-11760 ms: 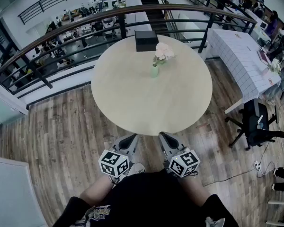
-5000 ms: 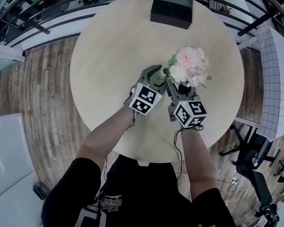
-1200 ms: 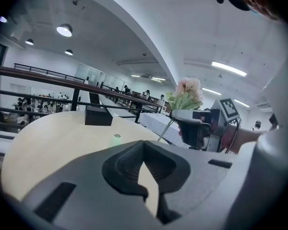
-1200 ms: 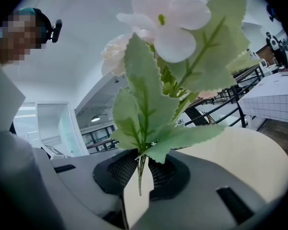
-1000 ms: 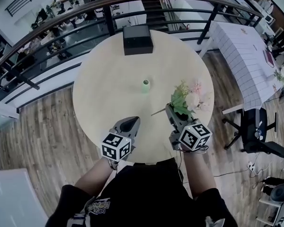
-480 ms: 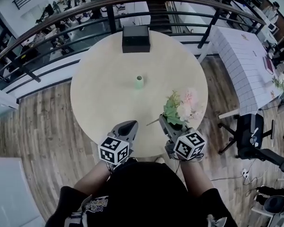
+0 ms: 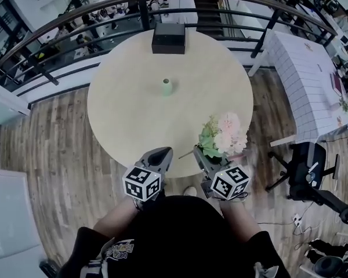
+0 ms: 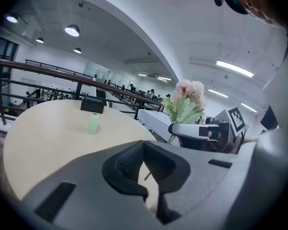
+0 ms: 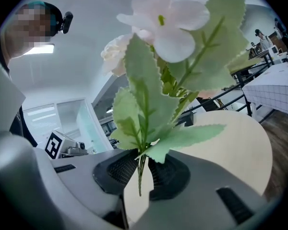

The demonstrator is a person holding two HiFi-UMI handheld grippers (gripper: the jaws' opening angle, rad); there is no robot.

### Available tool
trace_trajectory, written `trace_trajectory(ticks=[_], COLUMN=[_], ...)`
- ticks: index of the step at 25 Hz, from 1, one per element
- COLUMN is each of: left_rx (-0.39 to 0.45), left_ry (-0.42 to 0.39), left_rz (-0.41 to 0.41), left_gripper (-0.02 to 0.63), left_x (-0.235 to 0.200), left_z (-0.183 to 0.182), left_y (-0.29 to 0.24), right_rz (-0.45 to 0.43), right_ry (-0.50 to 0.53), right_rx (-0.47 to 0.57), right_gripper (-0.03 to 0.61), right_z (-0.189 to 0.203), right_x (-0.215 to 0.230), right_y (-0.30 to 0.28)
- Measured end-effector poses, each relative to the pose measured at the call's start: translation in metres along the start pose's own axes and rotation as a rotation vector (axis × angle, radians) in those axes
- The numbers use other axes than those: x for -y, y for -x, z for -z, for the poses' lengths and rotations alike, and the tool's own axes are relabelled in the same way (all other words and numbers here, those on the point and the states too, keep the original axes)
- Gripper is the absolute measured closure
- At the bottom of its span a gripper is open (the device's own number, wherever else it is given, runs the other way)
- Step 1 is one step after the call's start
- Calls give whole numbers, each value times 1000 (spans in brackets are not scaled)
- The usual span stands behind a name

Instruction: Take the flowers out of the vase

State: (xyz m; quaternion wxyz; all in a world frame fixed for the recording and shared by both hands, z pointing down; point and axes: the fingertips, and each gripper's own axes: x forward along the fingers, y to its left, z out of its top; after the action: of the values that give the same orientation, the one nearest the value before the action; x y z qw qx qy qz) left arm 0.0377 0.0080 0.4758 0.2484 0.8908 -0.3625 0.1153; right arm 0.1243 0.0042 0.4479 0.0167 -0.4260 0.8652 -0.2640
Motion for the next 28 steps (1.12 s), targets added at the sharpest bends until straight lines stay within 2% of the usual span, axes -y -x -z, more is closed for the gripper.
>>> trace_trajectory(ticks=[8, 16, 28], left_rx=[5, 17, 12], left_ry=[14, -20, -50], left_rz=[-50, -70, -49], left_gripper=[607, 607, 607], left_x=[38, 56, 65], left_z=[27, 25, 20], left_y=[8, 12, 7], right_rz=[-62, -91, -83], right_ry=[5, -1, -3], right_rx=[-35, -31, -16], right_gripper=[499, 499, 500], right_z=[18, 23, 23], right_x=[-3, -6, -5], right_y=[33, 49, 56])
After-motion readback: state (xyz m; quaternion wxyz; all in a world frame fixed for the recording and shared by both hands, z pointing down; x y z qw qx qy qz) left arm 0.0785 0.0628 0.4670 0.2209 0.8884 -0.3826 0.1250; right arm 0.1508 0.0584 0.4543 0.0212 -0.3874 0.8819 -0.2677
